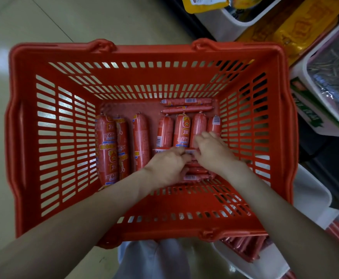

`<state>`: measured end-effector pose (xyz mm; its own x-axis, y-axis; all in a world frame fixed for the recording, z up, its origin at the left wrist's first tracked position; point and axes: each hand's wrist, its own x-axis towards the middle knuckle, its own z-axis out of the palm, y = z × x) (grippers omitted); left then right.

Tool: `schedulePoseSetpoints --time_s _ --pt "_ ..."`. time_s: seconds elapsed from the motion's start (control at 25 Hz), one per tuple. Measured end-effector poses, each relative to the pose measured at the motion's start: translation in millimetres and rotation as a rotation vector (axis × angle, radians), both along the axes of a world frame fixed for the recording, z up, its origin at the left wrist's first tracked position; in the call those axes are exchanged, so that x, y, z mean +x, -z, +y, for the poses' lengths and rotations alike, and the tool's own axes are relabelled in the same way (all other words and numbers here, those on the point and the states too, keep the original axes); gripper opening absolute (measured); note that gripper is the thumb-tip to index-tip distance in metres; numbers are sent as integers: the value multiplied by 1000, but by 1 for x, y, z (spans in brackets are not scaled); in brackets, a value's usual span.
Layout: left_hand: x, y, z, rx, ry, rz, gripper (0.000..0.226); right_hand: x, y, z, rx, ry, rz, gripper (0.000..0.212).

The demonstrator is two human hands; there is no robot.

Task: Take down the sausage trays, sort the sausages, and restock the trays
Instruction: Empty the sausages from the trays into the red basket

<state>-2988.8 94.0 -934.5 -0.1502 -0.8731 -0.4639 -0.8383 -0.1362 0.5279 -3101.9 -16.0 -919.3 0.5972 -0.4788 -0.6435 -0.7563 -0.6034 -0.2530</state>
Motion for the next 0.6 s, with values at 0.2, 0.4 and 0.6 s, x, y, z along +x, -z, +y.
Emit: schedulePoseSetpoints --time_s 0.2,0.4,0.6 --pt "32 9 -22 -55 -344 -257 58 37 12 -13 -179 20 -148 68" --pt "53 25 -30 81 -259 -526 75 69 44 -42 -305 -143 -43 59" --pt "61 26 -33 101 -279 -637 79 71 52 -45 -372 -212 -63 56"
